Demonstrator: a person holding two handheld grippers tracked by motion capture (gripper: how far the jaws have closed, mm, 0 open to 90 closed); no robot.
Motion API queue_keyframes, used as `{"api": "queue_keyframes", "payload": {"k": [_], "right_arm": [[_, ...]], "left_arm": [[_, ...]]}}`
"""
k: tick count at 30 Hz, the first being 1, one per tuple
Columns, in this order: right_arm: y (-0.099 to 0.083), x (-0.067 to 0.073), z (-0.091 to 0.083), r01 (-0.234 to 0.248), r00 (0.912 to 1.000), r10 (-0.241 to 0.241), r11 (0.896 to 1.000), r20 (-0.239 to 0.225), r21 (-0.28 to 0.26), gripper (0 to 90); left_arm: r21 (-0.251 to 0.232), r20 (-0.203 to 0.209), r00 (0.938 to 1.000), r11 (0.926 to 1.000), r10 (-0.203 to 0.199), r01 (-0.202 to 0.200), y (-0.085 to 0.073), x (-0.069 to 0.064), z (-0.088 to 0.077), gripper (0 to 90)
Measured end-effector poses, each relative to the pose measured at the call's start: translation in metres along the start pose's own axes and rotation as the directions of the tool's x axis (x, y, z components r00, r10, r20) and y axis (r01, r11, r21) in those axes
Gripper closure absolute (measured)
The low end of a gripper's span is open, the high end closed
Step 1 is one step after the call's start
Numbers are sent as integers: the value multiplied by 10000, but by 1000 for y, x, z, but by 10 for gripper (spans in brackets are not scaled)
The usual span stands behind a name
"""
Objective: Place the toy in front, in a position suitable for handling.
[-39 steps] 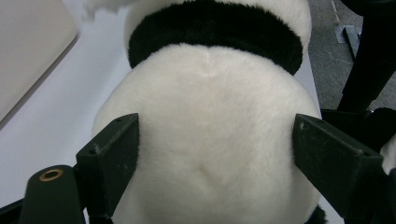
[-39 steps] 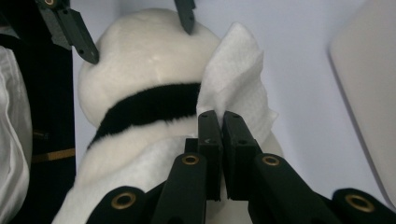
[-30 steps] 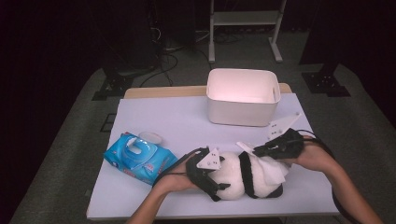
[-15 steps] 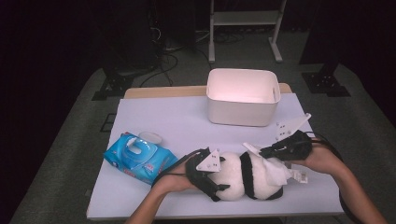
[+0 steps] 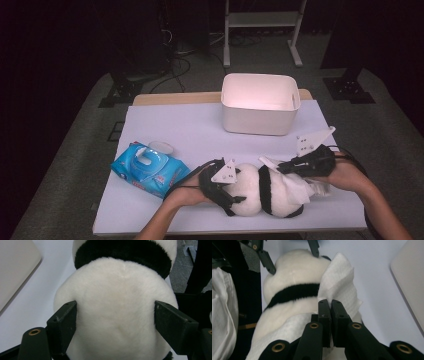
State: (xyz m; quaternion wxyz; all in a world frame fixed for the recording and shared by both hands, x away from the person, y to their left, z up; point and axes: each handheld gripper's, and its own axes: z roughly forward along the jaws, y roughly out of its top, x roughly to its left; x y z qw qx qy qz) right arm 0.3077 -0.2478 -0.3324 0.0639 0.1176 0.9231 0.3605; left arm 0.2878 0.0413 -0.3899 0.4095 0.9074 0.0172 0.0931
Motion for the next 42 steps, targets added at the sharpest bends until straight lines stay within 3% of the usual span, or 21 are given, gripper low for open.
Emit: {"api": "queue_keyframes", "payload": {"k": [7,17,26,34,42], "right_arm": [[19,-7,23,260,9996,-258,9994,-103,227,864],[-9,-9,-4,-381,9991,384,9992,186,-140,864],[-26,14,-24,-262,9984,295,9973,491,-679,863],[-24,31,-18,107,9989,-74,9972,453,-734,864],[-43,36,-25,-234,9984,292,9929,489,-1163,863]], "left_arm": [[-2,6,9999,9999,109,-109,-2,-1,-1,208],[-95,28,10000,9999,33,-33,-3,-1,-1,209],[-162,56,9998,9997,-194,195,-4,1,0,208],[-135,-70,9993,9993,-356,355,-3,2,1,204],[-306,-69,9977,9973,-675,672,-4,6,2,204]]}}
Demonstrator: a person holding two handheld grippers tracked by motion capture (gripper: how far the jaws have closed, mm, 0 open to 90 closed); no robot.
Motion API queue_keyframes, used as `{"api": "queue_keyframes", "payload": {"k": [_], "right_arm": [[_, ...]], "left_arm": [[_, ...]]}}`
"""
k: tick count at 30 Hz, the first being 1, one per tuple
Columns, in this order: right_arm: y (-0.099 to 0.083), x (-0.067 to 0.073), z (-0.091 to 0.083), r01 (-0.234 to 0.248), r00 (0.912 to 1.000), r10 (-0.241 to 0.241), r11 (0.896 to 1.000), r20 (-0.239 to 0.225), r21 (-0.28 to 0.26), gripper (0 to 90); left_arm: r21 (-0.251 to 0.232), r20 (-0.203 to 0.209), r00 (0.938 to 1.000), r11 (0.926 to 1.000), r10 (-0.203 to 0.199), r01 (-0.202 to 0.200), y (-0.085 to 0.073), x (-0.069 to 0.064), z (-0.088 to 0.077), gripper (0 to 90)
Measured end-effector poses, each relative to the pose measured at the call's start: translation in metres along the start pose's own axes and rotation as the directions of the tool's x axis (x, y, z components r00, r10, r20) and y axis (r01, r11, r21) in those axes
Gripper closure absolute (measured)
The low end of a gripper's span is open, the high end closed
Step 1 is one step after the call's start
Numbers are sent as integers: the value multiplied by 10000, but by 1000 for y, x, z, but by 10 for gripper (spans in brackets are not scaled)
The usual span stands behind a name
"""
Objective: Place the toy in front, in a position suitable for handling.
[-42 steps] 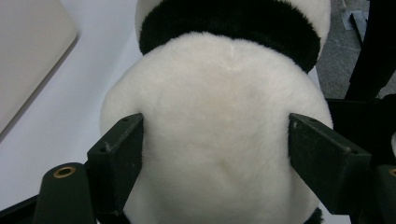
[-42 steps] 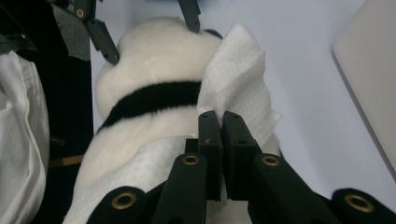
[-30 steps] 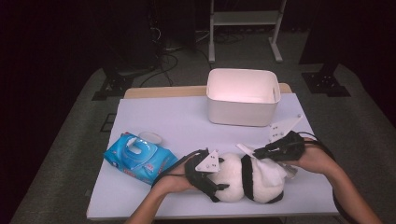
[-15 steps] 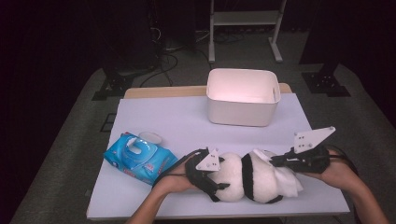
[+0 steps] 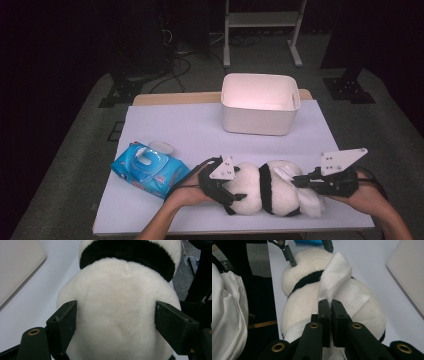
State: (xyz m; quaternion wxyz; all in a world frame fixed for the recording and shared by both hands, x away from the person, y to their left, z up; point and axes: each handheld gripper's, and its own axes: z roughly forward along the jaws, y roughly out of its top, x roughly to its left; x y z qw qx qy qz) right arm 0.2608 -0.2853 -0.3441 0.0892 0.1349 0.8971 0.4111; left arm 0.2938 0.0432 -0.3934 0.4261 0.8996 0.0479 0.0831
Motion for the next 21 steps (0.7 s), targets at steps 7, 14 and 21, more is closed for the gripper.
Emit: {"api": "queue_keyframes", "payload": {"k": [7,14,21], "right_arm": [[0,8,5,140,9998,-142,9998,-168,-125,863],[-6,11,0,51,10000,-51,10000,-21,24,863],[8,16,21,624,9979,-619,9976,-182,287,863]], "left_arm": [[64,-155,9998,9999,-133,134,2,0,2,203],[-69,-205,9991,9993,-367,366,3,1,3,203],[-116,-366,9985,9991,-411,407,5,0,4,196]]}}
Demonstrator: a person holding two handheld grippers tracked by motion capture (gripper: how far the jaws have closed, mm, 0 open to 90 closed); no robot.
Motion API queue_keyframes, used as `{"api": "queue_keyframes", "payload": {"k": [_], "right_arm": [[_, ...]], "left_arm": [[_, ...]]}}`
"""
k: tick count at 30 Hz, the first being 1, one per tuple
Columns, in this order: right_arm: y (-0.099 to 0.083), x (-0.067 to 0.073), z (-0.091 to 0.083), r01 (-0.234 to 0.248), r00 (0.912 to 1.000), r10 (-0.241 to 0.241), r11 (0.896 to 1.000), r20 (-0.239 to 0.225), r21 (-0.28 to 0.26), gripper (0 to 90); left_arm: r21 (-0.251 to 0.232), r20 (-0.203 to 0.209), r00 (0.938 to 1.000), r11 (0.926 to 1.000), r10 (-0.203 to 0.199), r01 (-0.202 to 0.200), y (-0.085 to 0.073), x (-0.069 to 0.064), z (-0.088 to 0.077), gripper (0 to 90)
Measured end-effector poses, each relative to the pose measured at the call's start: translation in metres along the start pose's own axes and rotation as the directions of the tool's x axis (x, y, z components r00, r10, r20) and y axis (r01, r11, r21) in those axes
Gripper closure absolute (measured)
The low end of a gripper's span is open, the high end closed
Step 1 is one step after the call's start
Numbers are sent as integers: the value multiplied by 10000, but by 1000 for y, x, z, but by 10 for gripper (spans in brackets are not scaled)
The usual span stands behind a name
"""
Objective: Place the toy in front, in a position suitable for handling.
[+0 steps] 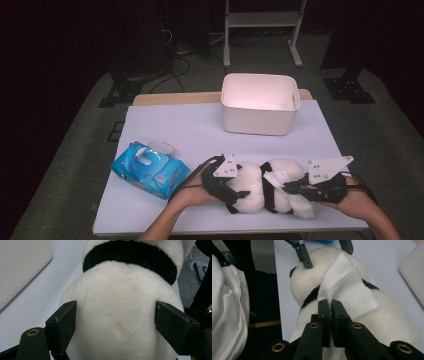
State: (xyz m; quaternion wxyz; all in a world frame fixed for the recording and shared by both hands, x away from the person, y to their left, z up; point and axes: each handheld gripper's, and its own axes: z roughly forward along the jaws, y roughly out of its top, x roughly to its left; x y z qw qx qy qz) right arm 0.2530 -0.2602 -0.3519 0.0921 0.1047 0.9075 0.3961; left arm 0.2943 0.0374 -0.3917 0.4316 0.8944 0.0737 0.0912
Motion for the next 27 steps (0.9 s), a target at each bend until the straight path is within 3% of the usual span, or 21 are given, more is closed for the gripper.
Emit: {"api": "queue_keyframes", "payload": {"k": [4,7,10,15,19,22,25,27], "right_arm": [[-5,-8,-4,-192,9995,191,9998,263,53,866],[-16,-16,-11,-761,9967,767,9969,280,-206,867],[-23,-21,-17,-1020,9935,1032,9944,476,-277,867],[-29,-25,-23,-1265,9897,1286,9913,623,-369,867],[-26,-23,-20,-1193,9907,1224,9915,598,-521,866],[-19,-21,-16,-1004,9933,1034,9933,522,-575,866],[-7,-15,-5,-509,9980,526,9976,345,-468,866],[3,-9,6,-114,9996,117,9999,265,-118,866]], "left_arm": [[-474,122,9999,9988,84,-78,0,2,-10,193],[-296,47,9995,9991,309,-307,-1,1,-16,174],[57,-39,9992,9992,400,-400,-6,2,-18,164],[227,103,9994,9992,318,-320,-9,1,-8,165],[-49,70,10000,10000,50,-50,-9,3,-5,217],[-124,77,9999,9999,83,-82,-8,3,-5,223],[-289,137,9998,9995,131,-127,-6,1,-1,227],[-325,160,9997,9993,164,-159,-4,-1,2,233]]}}
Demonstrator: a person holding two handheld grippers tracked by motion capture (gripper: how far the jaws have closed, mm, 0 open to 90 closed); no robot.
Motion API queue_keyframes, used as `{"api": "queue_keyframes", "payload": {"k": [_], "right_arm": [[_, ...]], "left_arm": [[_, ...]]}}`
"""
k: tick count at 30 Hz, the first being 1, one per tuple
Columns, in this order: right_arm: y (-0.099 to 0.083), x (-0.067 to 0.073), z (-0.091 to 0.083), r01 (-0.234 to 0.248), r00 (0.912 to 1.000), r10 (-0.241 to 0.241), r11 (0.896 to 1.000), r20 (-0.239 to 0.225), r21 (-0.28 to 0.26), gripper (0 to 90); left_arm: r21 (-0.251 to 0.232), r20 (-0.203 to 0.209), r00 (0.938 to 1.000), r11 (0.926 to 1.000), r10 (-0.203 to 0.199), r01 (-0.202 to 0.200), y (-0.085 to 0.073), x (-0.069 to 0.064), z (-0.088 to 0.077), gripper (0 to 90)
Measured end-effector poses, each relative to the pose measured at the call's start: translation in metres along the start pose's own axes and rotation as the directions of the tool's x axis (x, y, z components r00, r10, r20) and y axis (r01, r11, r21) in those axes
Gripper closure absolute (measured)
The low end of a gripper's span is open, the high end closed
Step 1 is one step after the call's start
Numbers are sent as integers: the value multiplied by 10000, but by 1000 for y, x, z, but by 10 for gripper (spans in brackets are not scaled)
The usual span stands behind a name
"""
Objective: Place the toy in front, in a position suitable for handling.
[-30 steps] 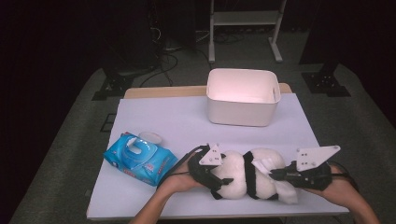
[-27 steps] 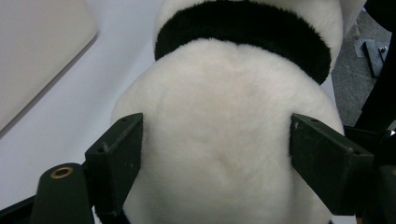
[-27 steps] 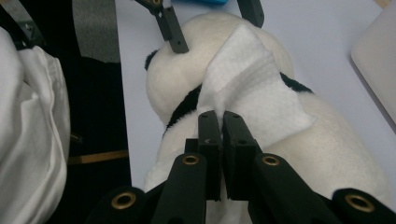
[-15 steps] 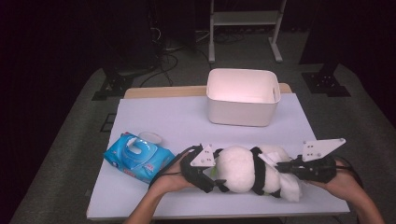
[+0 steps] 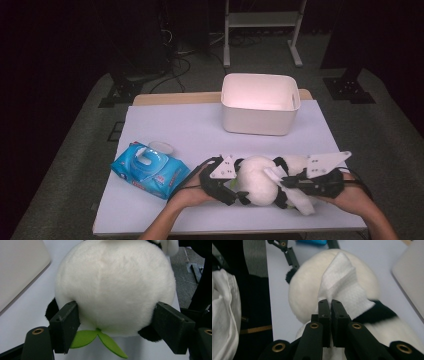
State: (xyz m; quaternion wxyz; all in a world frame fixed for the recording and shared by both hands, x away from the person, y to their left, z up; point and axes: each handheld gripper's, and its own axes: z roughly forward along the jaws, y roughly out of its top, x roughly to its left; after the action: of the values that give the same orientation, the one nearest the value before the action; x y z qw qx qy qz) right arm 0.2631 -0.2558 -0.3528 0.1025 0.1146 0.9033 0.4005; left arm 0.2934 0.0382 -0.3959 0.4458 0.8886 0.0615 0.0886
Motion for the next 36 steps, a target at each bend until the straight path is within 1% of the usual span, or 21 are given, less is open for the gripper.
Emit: {"api": "queue_keyframes", "payload": {"k": [1,3,4,8,11,13,18,19,21,23,25,28,29,31,33,35,36], "right_arm": [[3,2,4,134,9999,-134,9998,-47,114,866],[10,8,13,390,9990,-384,9990,-246,221,866],[13,10,17,511,9984,-503,9981,-252,348,866],[24,15,29,798,9962,-780,9957,-380,476,866],[32,16,39,952,9946,-934,9947,-460,385,866],[35,16,43,1073,9933,-1049,9930,-486,503,866],[32,15,36,990,9940,-960,9935,-532,560,866],[29,16,31,836,9955,-809,9951,-501,530,866],[30,17,31,893,9951,-868,9946,-479,536,866],[33,18,34,982,9942,-957,9939,-493,496,866],[40,19,44,1166,9913,-1134,9921,-671,458,866],[46,19,55,1376,9879,-1330,9890,-804,538,866],[48,19,57,1395,9875,-1344,9884,-822,598,866],[48,15,57,1356,9880,-1307,9891,-818,571,866],[49,10,51,1268,9904,-1232,9902,-633,579,866],[46,-1,38,970,9952,-958,9931,-209,660,865],[44,-5,35,828,9965,-821,9943,-130,668,865]], "left_arm": [[48,35,10000,10000,56,-56,1,-1,2,234],[219,-77,9999,9997,120,-118,1,-2,6,237],[282,-69,9999,9995,114,-112,-1,-2,8,237],[174,-3,9999,9998,-103,103,-5,0,12,243],[156,-8,10000,9998,-96,96,-4,0,13,243],[192,-72,10000,9998,-67,69,-5,0,13,243],[35,-3,10000,9999,-98,98,-4,-1,13,248],[18,89,9999,10000,-63,63,-2,-2,13,254],[11,75,10000,10000,-20,20,-1,-3,14,254],[-60,108,9999,10000,-55,55,0,-4,16,254],[-125,169,9998,9999,-48,51,1,-4,17,254],[-8,124,9999,10000,-30,30,0,-4,18,254],[-59,130,9999,9999,-111,112,-2,-3,18,253],[-151,180,9996,9996,-223,226,-4,-1,18,253],[-103,170,9997,9998,-182,184,-4,-2,18,253],[-82,165,9997,9998,-159,160,-3,-2,18,252],[-71,153,9998,9999,-150,151,-3,-2,18,251]]}}
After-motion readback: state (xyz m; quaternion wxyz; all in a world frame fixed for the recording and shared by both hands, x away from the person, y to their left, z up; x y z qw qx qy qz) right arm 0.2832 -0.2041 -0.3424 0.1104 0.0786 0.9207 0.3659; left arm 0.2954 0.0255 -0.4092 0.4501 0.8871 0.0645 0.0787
